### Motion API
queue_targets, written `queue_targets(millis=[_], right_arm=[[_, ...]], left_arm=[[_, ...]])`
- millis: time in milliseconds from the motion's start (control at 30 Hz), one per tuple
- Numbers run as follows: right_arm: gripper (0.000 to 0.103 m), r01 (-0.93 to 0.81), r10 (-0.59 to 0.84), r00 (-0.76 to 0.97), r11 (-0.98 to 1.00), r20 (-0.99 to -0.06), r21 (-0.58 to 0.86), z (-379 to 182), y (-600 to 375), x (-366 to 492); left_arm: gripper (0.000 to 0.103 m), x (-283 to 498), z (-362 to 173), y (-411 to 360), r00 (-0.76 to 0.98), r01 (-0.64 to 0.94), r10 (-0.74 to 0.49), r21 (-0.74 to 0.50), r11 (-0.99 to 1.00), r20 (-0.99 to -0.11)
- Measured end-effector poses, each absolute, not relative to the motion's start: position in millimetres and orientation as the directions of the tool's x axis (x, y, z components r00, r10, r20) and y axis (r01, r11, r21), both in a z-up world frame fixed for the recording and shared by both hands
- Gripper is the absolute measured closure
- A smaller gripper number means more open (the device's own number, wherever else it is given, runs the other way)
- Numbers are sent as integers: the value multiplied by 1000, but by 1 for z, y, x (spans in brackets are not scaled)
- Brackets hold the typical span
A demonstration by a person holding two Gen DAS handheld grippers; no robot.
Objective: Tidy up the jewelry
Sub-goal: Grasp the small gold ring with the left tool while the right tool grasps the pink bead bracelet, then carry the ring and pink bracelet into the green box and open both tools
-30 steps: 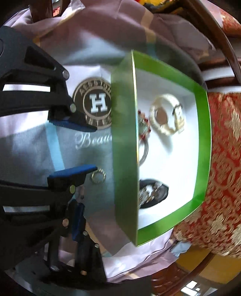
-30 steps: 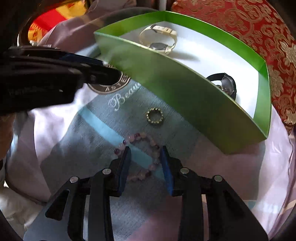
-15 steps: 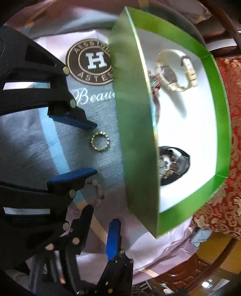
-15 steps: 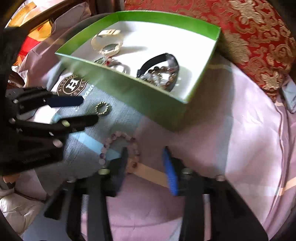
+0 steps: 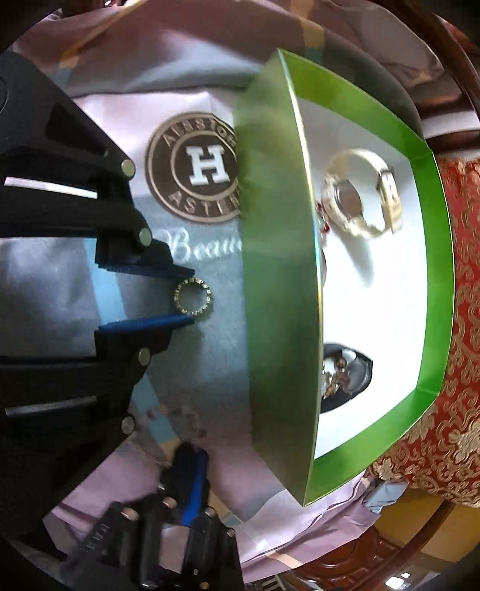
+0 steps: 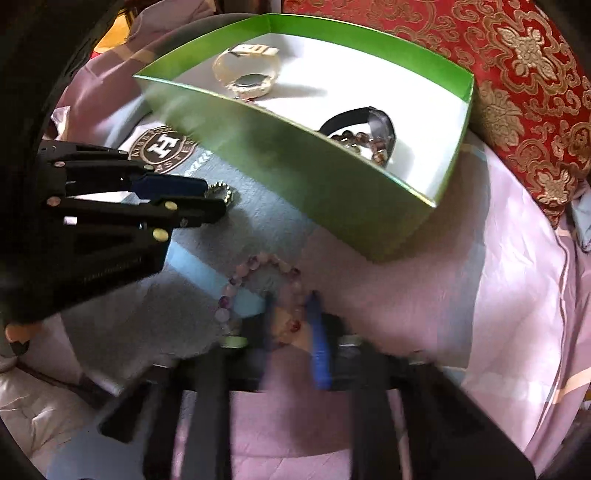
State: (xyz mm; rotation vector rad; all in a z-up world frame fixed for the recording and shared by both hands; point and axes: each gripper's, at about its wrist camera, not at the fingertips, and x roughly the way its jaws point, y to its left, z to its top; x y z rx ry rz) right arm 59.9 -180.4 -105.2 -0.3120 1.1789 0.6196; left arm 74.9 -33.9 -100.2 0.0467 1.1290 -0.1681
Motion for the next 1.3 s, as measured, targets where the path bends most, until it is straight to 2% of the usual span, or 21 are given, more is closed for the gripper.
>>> queue_targets(millis=[233, 333, 367, 400, 433, 467, 667, 733, 767, 833, 900, 933, 967, 1300], right_arm=[[96, -580, 342, 282, 805, -896, 125, -86, -196, 64], [95, -567, 342, 282, 813, -896, 131, -87, -198, 69], [94, -561, 332, 276, 818, -902, 129, -89, -198, 71], [89, -552, 310, 275, 826, -910, 115, -93, -199, 72], [76, -547, 296, 282, 831, -913, 100, -93, -199, 73], [68, -545, 293, 288, 833, -912, 95, -91, -200, 71], [66, -591, 302, 275, 802, -913, 87, -94, -189, 61], [66, -602, 276, 267, 796, -924, 64, -103, -182, 59], [64, -608, 266, 278, 793, -923, 46, -105, -180, 58], [63, -616, 262, 284, 787, -922, 34, -106, -176, 57], [65, -618, 270, 274, 785, -923, 46, -106, -177, 57], [74, -618, 276, 267, 784, -923, 56, -106, -178, 57], [93, -616, 284, 259, 784, -923, 68, -105, -178, 59], [96, -603, 388, 291, 784, -874, 148, -77, -193, 60]], left_arm=[[83, 69, -99, -20, 405, 132, -116, -68, 989, -907], [78, 70, -101, -20, 396, 126, -130, -86, 988, -909], [70, 71, -101, -21, 398, 129, -130, -85, 988, -908], [61, 71, -100, -22, 404, 127, -122, -76, 989, -907], [59, 71, -100, -23, 408, 127, -115, -69, 990, -906], [58, 71, -101, -24, 407, 129, -113, -66, 989, -906], [58, 71, -105, -35, 422, 148, -66, -3, 989, -904], [70, 70, -105, -36, 428, 150, -64, 1, 989, -902], [83, 71, -104, -35, 427, 153, -73, -7, 988, -901], [83, 72, -103, -33, 422, 149, -89, -28, 988, -902], [83, 71, -102, -32, 423, 145, -90, -31, 989, -902], [83, 70, -101, -30, 424, 142, -87, -28, 989, -902], [83, 66, -100, -26, 426, 141, -86, -28, 990, -901], [83, 55, -56, -14, 516, 119, -87, -30, 992, -852]])
